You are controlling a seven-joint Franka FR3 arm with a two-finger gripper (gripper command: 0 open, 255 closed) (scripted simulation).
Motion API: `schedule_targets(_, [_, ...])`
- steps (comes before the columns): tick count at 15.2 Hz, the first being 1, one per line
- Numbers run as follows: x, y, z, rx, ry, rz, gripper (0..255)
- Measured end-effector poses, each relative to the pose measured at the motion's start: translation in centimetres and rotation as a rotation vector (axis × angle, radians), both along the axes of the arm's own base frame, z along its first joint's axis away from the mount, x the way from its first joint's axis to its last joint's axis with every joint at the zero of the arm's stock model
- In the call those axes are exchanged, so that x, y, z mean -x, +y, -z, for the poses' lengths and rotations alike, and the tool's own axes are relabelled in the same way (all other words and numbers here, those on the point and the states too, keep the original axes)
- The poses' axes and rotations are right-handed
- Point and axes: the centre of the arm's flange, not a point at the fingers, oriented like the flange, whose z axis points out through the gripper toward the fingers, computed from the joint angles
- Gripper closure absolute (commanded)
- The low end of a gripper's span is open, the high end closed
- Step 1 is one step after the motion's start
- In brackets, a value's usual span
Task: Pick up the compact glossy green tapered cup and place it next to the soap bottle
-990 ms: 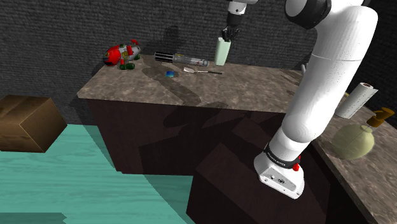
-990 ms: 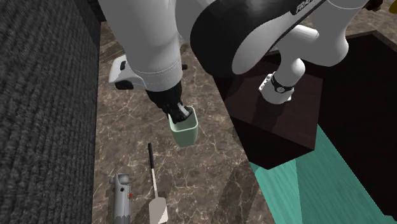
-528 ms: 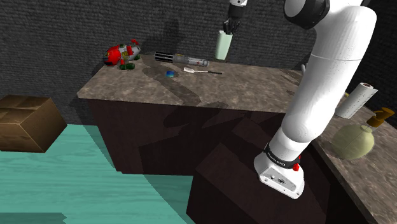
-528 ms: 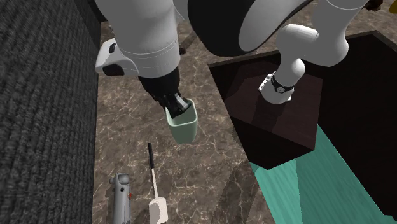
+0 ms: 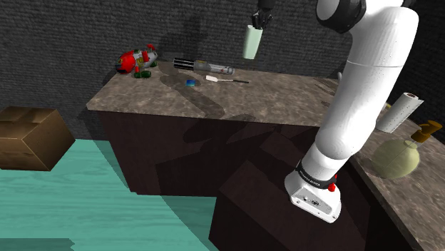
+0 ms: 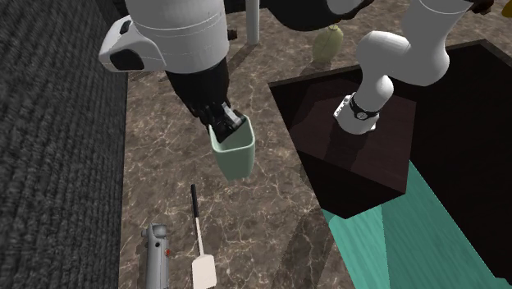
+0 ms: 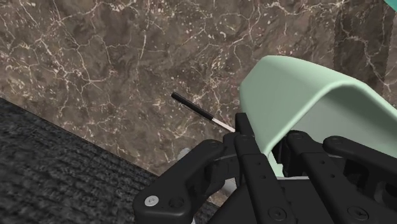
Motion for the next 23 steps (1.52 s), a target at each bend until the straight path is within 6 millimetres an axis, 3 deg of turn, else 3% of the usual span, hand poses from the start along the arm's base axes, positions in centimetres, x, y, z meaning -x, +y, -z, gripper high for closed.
schedule_targets(20, [0.0, -0.1, -10.5, 0.000, -0.001, 0.001, 255])
schedule_targets(23, [2.7, 0.0, -11.2, 0.000, 0.000, 0.001, 255])
